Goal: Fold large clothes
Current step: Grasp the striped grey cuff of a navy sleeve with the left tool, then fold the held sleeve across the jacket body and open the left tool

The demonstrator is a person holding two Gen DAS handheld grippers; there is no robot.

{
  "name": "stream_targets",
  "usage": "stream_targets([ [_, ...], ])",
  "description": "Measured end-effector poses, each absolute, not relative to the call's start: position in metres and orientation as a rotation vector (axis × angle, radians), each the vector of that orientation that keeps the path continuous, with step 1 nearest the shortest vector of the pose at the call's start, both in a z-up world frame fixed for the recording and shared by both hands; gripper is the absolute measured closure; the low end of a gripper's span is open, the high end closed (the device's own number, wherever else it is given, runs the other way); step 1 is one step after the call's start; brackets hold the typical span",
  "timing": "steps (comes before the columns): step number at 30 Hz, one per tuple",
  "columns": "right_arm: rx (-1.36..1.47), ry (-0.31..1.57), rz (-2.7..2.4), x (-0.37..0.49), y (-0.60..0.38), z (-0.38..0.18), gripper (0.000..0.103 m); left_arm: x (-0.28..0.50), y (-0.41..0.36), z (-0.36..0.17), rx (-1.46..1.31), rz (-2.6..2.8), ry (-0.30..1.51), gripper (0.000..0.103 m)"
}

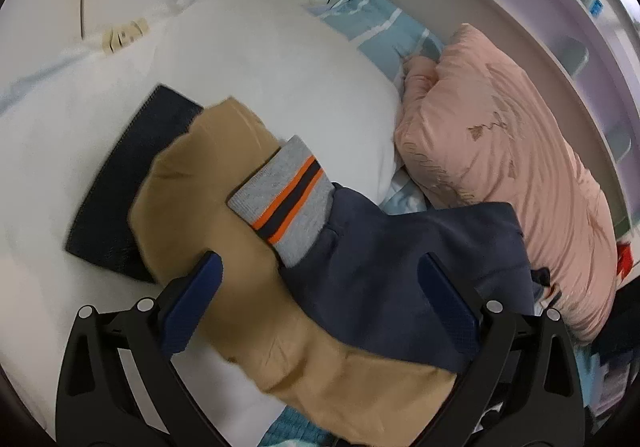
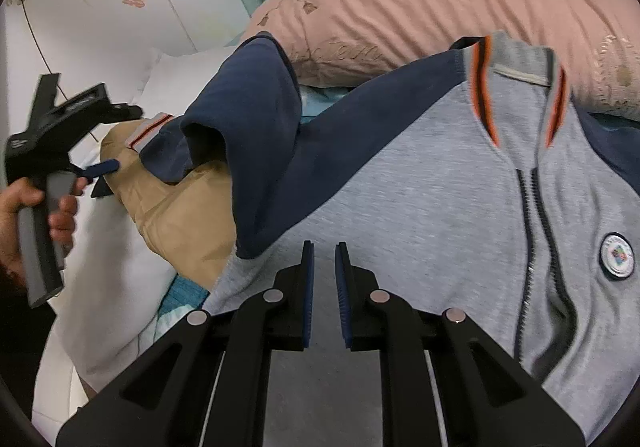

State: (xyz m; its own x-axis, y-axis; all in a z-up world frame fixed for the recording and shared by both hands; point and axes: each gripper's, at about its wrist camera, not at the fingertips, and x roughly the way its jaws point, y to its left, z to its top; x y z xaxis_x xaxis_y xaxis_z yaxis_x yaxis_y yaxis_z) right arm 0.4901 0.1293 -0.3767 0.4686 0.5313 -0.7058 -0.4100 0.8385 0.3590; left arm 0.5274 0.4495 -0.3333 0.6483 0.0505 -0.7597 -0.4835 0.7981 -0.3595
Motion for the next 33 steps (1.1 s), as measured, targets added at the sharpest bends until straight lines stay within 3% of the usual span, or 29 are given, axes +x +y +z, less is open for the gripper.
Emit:
stream_targets([
  [7, 0.204, 0.947, 0.615, 0.498, 0.136, -0.386, 0.091, 0.544, 0.465, -0.348, -0.618, 0.341, 0.830, 0.024],
  [11, 0.224, 0.963, 0.625, 0.501, 0.140, -0.389, 0.091, 0.544, 0.474, -0.348, -0.613, 0.352, 0.830, 0.071],
  [16, 0.229, 0.973, 0.627, 0.501, 0.144, -0.392, 0.091, 0.540, 0.483, -0.348, -0.662, 0.327, 0.818, 0.084],
  [18, 0.230, 0.975, 0.625, 0.502, 0.144, -0.393, 0.091, 0.537, 0.482, -0.344, -0.648, 0.323, 0.798, 0.093],
  [28, 0.285, 0.977, 0.635, 0.512, 0.144, -0.394, 0.091, 0.503, 0.475, -0.300, -0.634, 0.297, 0.629, 0.097],
  [33, 0.317, 0.975, 0.683, 0.515, 0.160, -0.394, 0.091, 0.471, 0.467, -0.252, -0.570, 0.284, 0.496, 0.097],
])
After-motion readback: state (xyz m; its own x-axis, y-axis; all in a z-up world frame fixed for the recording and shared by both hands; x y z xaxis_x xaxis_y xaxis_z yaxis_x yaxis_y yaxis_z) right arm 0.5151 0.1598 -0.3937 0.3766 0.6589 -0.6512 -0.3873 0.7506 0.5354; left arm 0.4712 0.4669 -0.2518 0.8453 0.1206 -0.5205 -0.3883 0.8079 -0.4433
